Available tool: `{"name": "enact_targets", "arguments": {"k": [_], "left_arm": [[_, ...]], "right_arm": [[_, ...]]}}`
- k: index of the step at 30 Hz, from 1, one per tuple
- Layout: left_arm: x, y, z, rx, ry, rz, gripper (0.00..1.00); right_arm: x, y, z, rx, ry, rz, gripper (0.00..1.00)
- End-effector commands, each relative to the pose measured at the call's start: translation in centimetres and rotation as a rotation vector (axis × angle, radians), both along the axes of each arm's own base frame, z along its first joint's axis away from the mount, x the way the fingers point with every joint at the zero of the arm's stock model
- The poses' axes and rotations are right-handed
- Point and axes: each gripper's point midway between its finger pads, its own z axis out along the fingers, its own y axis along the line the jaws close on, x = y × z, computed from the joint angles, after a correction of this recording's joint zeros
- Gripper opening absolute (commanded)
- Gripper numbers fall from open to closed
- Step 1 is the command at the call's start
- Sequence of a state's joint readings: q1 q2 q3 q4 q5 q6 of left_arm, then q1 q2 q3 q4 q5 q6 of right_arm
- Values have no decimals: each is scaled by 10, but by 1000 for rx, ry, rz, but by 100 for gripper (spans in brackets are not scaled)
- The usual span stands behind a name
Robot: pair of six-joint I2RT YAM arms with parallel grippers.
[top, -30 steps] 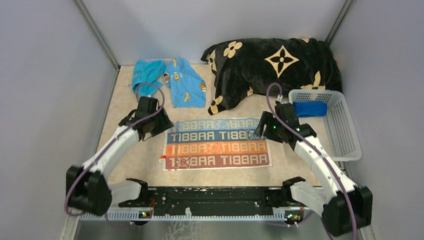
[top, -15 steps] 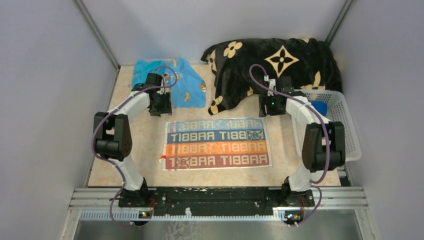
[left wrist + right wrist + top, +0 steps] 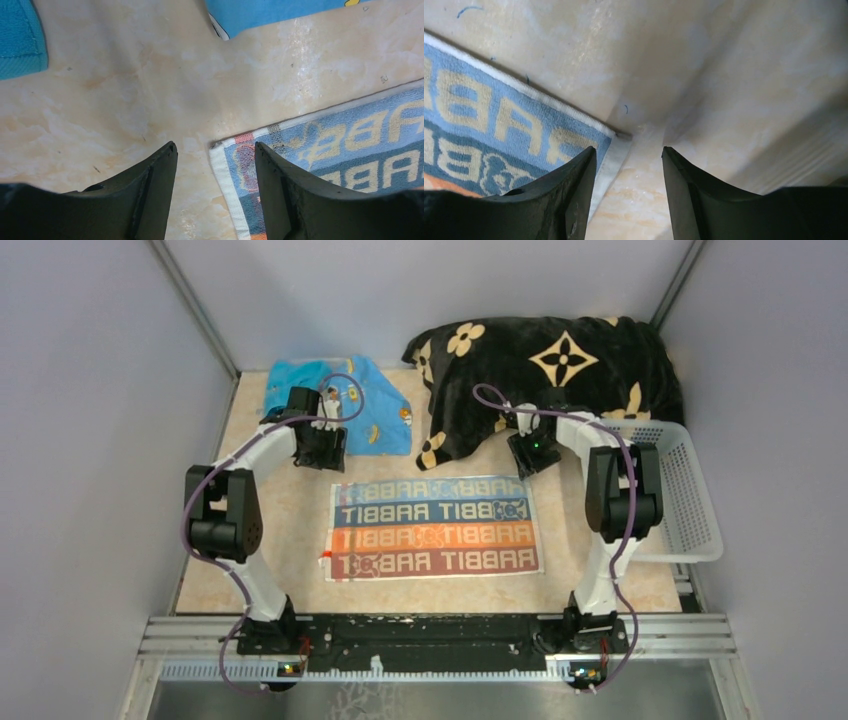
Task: Roll the towels
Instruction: Fold the towel at the center of the board.
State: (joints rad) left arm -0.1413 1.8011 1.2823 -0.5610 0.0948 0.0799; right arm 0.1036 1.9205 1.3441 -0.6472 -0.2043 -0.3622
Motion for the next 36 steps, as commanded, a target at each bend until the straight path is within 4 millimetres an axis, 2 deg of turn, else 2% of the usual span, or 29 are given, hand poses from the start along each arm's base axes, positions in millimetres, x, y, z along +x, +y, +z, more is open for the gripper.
{"name": "enact_targets", "arguments": {"k": [1,13,17,23,27,33,36], "left_arm": [[4,1,1,7,-10,-43,64],[-1,4,3,21,-12,-39,64],[-2,6,2,28,-7,-33,63],[-4,6,1,28,-3,-37,63],[-5,6,-2,31,4,-41,63],[-8,4,-7,8,22,-62,63],[-9,2,-12,-7,37,-79,62]], "right_arm": [[6,3,15,4,-13,94,51],[4,8,-4,-43,8,164,42],[-1,16,-14,-39,29,195,41],[-15,10,-31,-82,110,210,38],[-23,3,-38,-117,155,214,26],[-10,-2,-34,-151,116,197,2],[-4,-3,-30,-162,90,191,0]]}}
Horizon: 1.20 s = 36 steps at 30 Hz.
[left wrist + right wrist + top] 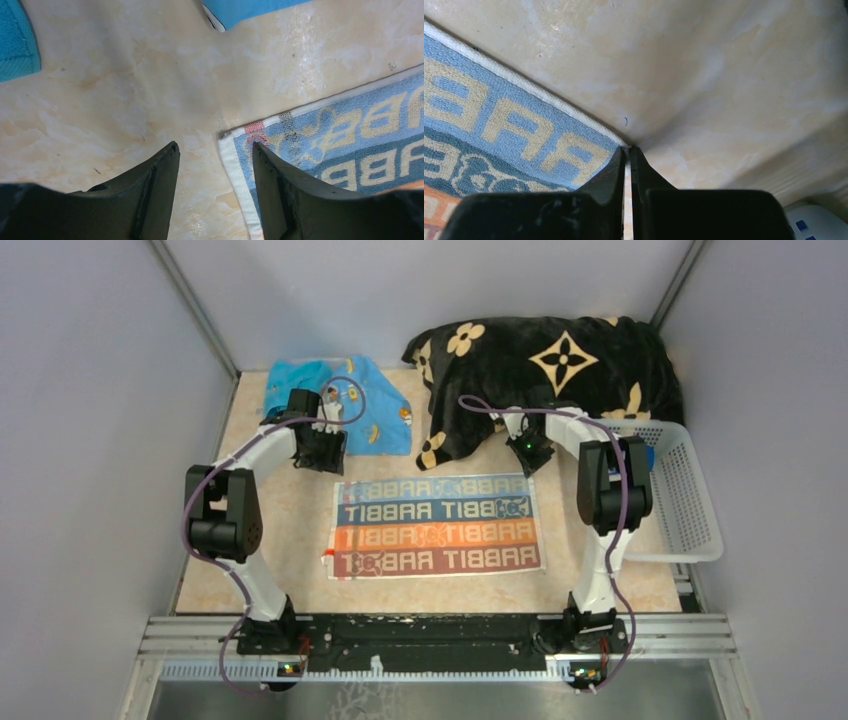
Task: Roll the towels
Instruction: Fold the towel at the center of the board.
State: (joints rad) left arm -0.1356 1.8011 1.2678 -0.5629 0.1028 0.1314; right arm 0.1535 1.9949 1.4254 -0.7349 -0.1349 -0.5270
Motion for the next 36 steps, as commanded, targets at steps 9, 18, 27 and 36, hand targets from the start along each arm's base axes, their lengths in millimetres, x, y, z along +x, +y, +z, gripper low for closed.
{"name": "enact_targets", "arguments": {"k": [9,18,27,36], "left_arm": [[-7,-3,-26,-32,102,-53,49],[-19,-9,-39,-63,147,-78,48],[-40,-5,-58,16,252,-52,42],[-72,-11,-82,133,348,-71,39]], "right_arm": [[-4,-4,-19,-73,24,6,0],[-3,-5,-16,-76,15,-5,0],[2,-6,-10,-96,-15,-16,0],[5,-5,-5,-104,-41,-23,0]]}}
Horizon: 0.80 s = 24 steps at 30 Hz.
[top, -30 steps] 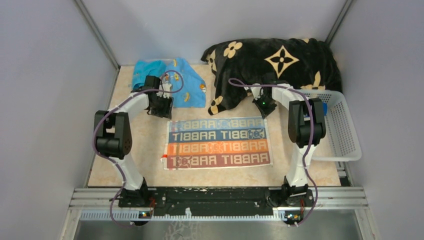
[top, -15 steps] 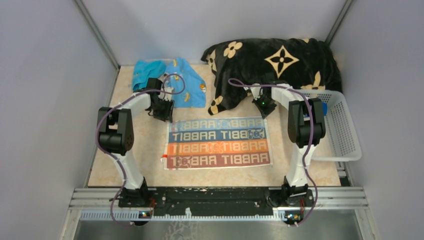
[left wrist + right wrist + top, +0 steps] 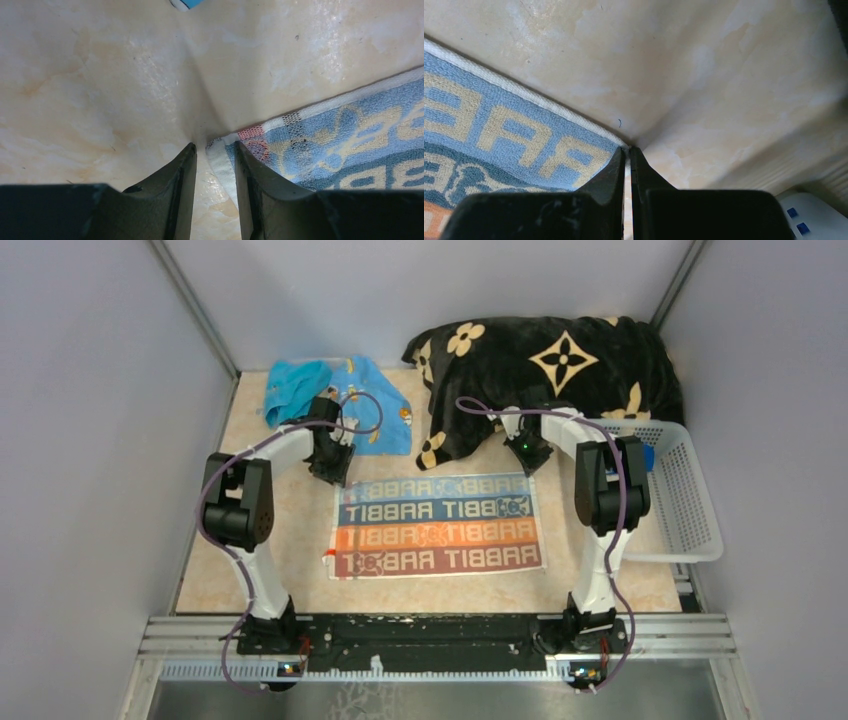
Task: Roll the towels
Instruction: Fold the towel at the center of the board.
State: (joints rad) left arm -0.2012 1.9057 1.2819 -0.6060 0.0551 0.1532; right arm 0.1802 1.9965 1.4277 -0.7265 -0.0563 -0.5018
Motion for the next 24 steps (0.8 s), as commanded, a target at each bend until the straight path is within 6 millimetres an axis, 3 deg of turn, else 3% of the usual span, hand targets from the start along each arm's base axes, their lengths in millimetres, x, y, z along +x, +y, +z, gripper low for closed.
{"name": "enact_targets", "arguments": {"k": [1,6,10,16,24], "left_arm": [[-58,2,-46,69,238,-3,38],[-62,0,-52,72,262,-5,27],[-50,3,-45,86,233,2,16],[3,0,7,60,40,21,0],[55,1,73,41,-192,11,0]], "right_arm": [[2,-3,-6,-38,-22,-4,0],[5,-1,-4,-36,-32,-2,0],[9,1,1,-27,-55,-1,0],[26,1,27,-27,-136,-16,0],[51,-8,79,-63,-301,-36,0]]}}
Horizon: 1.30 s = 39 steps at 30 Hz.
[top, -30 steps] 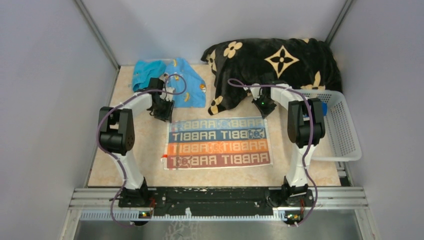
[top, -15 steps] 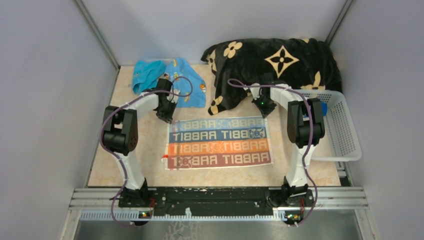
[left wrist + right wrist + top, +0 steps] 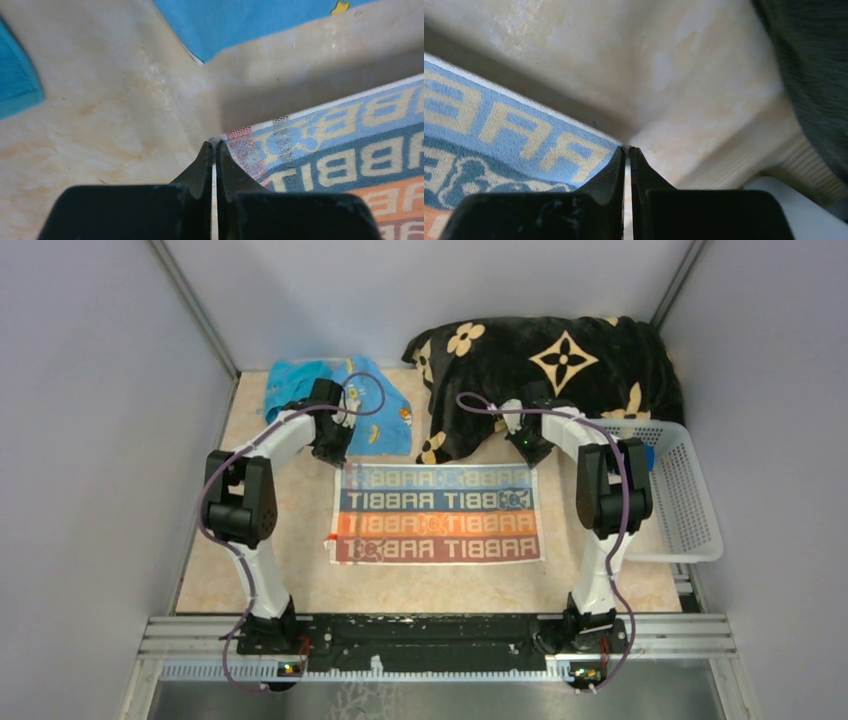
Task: Roll the towels
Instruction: Fold the towel at the center of the board.
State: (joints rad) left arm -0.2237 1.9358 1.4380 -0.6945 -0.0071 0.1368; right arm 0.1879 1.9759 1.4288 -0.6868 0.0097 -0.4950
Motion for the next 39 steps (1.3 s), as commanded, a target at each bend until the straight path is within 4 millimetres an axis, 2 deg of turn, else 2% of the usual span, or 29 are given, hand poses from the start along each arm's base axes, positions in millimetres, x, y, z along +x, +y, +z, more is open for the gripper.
{"name": "enact_targets", "arguments": {"k": [1,5,9,15,20,23,28,31,35,39], "left_arm": [[34,8,49,2,-167,-4,0],[42,13,61,2,-197,13,0],[34,12,66,-18,-208,36,0],[-4,18,56,-36,-164,118,0],[-42,21,45,-64,-116,195,0],[-59,22,47,-88,-123,240,0],[-86,35,52,-78,-152,346,0],[-100,35,49,-110,-162,394,0],[-116,31,32,-160,-138,450,0],[-122,31,18,-172,-124,506,0]], "right_arm": [[41,-3,74,-22,-250,-16,0],[47,-6,94,-33,-306,-33,0],[35,-7,99,-16,-315,-63,0],[8,-3,99,79,-317,-223,0],[-25,-11,101,108,-319,-393,0],[-43,-18,99,113,-342,-458,0],[-73,-27,100,135,-386,-526,0],[-87,-24,104,192,-414,-554,0],[-105,-19,83,227,-357,-576,0],[-113,-16,60,248,-316,-606,0]]}}
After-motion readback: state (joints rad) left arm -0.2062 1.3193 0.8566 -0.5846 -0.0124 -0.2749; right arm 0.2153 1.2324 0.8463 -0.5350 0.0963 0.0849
